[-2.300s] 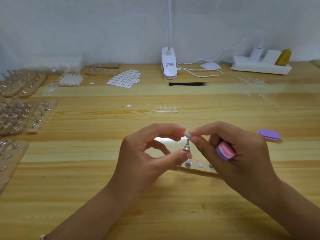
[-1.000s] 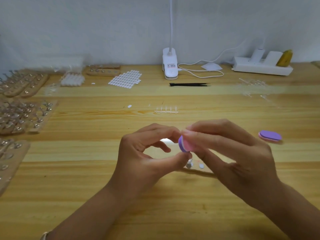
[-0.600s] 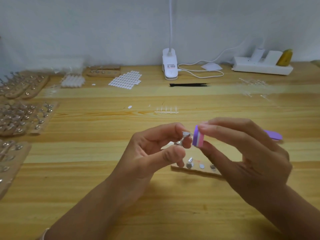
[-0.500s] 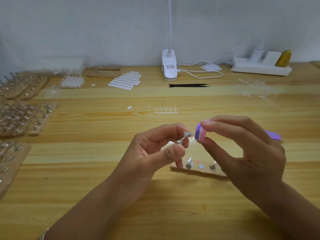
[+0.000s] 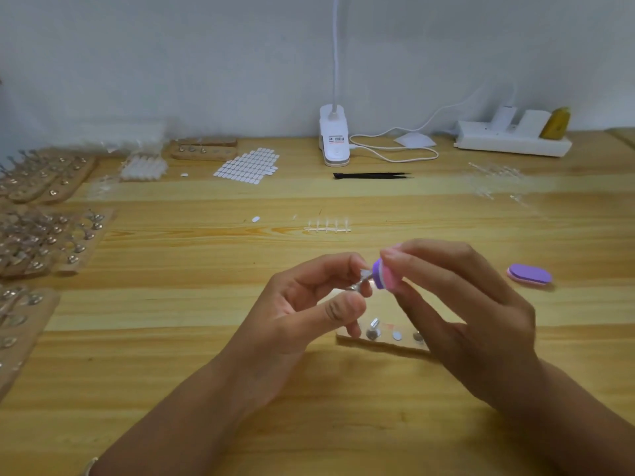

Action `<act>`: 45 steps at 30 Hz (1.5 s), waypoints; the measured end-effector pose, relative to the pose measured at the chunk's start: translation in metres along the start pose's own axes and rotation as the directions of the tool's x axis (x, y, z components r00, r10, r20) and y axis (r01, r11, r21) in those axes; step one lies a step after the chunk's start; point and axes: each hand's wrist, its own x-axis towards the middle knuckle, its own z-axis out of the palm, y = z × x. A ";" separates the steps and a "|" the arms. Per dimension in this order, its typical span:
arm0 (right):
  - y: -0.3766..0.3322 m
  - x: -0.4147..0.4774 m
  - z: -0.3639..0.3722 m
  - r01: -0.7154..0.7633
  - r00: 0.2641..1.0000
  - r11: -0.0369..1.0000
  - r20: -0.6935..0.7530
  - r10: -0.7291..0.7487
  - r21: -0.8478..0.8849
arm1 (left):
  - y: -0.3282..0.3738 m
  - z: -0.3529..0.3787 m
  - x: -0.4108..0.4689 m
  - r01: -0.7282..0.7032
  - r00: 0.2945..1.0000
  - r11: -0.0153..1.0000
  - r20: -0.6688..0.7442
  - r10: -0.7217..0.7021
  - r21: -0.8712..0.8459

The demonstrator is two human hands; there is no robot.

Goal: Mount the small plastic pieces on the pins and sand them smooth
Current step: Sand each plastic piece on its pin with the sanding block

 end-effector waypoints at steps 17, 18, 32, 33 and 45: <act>0.000 -0.003 0.005 0.010 0.999 1.000 -0.040 -0.010 -0.001 | 0.002 0.001 0.000 -0.024 1.000 1.000 0.006 0.024 -0.008; 0.005 -0.002 0.004 -0.033 0.999 0.999 -0.024 0.033 -0.036 | 0.002 0.000 -0.001 -0.023 1.000 1.000 0.005 0.023 -0.007; -0.009 -0.002 0.006 -0.392 0.911 0.905 0.205 0.358 0.162 | 0.002 0.007 -0.001 -0.026 0.999 0.997 -0.031 0.029 0.074; -0.009 -0.002 0.006 -0.389 0.913 0.910 0.187 0.361 0.143 | 0.002 0.008 -0.001 -0.019 0.999 0.997 -0.025 0.021 0.080; -0.006 0.002 0.003 -0.216 0.973 0.976 0.088 0.212 0.039 | 0.003 0.017 -0.006 -0.267 0.902 0.648 -0.051 0.428 0.714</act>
